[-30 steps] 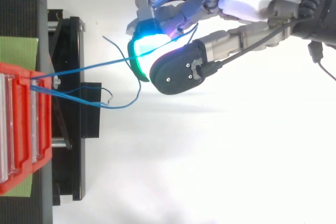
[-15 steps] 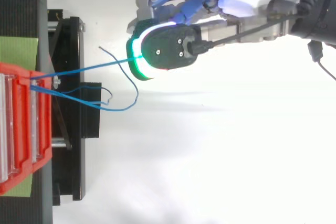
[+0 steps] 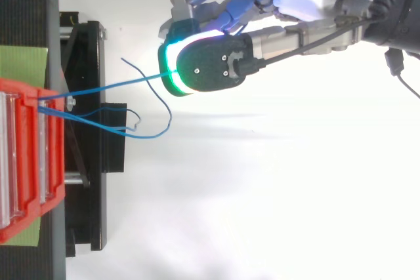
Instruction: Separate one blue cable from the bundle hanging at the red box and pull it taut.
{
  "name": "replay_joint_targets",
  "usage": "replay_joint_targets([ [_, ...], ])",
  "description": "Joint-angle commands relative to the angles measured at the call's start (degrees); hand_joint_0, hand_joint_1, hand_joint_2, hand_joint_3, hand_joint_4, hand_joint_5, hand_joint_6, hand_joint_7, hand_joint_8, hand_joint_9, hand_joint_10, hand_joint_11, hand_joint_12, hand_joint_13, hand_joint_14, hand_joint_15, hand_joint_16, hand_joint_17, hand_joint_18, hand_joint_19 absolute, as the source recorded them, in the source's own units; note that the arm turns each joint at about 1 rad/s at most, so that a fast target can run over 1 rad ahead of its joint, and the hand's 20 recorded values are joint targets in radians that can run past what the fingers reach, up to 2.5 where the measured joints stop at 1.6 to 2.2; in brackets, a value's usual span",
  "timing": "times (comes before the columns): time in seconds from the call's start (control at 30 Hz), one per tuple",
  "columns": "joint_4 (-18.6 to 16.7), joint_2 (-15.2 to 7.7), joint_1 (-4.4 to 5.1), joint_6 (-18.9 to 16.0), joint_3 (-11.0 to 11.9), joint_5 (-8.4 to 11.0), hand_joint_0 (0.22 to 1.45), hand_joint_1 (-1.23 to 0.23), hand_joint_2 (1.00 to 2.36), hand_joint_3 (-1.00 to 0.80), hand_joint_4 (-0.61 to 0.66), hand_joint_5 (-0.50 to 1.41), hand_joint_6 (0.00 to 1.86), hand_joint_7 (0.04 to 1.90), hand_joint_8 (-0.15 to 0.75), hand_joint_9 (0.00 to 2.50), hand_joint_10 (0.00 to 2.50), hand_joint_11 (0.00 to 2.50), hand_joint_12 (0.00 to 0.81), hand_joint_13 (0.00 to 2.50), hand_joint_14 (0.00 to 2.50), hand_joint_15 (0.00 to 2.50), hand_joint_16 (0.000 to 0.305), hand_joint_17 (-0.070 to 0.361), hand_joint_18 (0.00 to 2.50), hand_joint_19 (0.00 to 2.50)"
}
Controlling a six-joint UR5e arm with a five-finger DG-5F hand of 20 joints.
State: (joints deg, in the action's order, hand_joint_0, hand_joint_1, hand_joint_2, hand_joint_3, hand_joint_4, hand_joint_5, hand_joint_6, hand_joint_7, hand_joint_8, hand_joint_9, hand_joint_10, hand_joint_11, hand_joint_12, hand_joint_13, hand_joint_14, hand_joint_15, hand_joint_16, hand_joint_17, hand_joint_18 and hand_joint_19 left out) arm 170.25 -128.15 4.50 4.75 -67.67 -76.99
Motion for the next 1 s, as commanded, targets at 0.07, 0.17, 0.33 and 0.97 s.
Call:
replay_joint_targets([
  [0.07, 0.0, 0.0, -0.02, 0.0, 0.0, 0.17, 0.66, -0.78, 1.01, -0.36, 0.12, -0.22, 0.87, 1.30, 0.274, 0.86, 0.02, 0.90, 0.320, 0.38, 0.01, 0.23, 0.040, 0.090, 0.30, 0.26],
  [0.17, 0.0, 0.0, -0.02, -0.1, 0.1, 0.17, 0.68, -0.78, 1.01, -0.43, 0.12, -0.22, 0.88, 1.29, 0.276, 0.86, 0.03, 0.91, 0.322, 0.38, 0.01, 0.23, 0.040, 0.090, 0.32, 0.25],
  [0.33, 0.0, 0.0, -0.02, -0.1, 0.0, 0.17, 0.68, -0.78, 1.00, -0.50, 0.13, -0.22, 0.89, 1.34, 0.273, 0.86, 0.02, 0.90, 0.321, 0.38, 0.01, 0.23, 0.040, 0.090, 0.32, 0.25],
  [0.97, 0.2, 0.0, 0.25, -0.3, 0.0, 0.26, 0.63, -0.73, 1.02, -0.22, 0.11, -0.20, 0.92, 1.48, 0.271, 0.88, 0.02, 0.89, 0.310, 0.37, 0.01, 0.22, 0.038, 0.086, 0.31, 0.26],
])
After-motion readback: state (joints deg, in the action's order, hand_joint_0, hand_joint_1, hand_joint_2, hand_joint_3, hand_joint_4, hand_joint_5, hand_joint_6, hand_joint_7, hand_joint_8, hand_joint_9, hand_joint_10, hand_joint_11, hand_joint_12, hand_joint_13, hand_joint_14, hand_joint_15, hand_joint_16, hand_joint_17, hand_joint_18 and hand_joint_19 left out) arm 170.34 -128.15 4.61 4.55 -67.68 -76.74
